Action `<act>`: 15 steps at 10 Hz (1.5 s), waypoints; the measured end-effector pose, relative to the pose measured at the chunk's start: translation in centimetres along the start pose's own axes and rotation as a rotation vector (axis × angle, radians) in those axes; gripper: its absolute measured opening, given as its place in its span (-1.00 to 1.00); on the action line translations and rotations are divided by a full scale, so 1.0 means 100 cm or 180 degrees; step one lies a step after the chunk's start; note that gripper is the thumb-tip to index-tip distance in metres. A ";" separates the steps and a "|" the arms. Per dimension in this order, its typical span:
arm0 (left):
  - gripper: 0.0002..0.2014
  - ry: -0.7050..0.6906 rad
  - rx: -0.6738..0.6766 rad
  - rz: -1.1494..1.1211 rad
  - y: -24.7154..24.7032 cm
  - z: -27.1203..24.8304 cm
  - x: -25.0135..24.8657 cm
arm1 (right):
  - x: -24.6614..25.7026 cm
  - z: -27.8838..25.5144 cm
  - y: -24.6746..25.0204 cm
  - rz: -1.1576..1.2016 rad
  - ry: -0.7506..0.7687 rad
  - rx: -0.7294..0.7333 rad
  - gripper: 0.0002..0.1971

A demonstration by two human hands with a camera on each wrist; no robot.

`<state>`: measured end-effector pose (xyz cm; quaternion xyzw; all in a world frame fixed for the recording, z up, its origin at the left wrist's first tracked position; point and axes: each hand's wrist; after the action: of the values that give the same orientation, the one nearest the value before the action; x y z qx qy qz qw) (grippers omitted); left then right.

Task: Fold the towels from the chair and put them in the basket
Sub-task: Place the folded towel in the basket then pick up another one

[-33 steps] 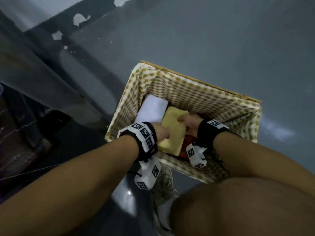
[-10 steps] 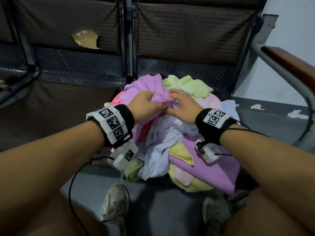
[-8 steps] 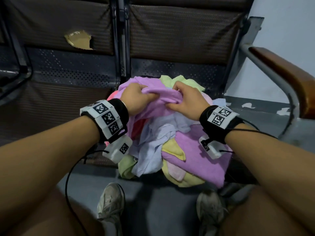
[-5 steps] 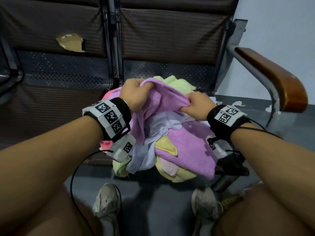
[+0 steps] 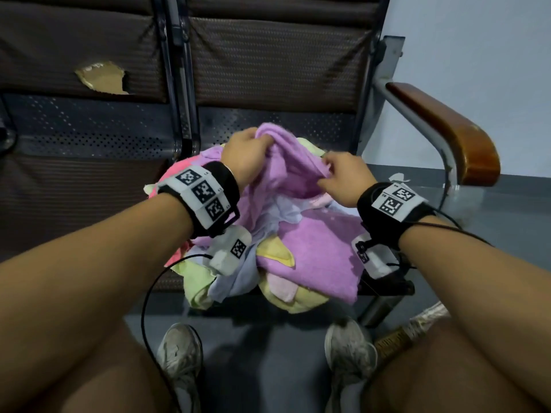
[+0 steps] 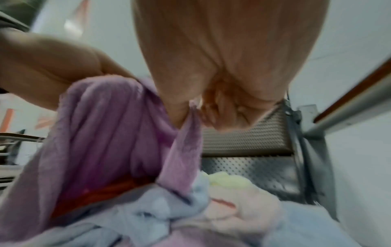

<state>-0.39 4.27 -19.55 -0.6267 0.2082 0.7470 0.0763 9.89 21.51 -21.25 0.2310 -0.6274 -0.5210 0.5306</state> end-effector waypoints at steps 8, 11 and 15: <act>-0.95 0.0593 -0.1234 -0.4862 0.012 0.017 -0.020 | -0.014 -0.011 -0.007 0.0545 0.0312 0.0238 -0.77; -0.93 0.1136 -0.0562 -0.2137 0.015 0.010 -0.017 | 0.033 -0.013 -0.016 0.0642 0.0997 0.0758 -0.62; -0.84 0.1136 -0.0586 -0.1780 0.029 0.005 -0.016 | 0.048 0.008 -0.040 0.0628 -0.0214 0.0128 -0.58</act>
<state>-1.62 2.16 -17.28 -0.7846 -0.0299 0.5915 0.1836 6.57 16.40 -22.69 0.1611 -0.6749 -0.4610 0.5532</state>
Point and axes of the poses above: each hand's wrist, its own z-axis towards the middle knuckle, its own y-axis out of the back of the hand, x = y × z, and after that the axes turned 3 degrees about -y, right-handed
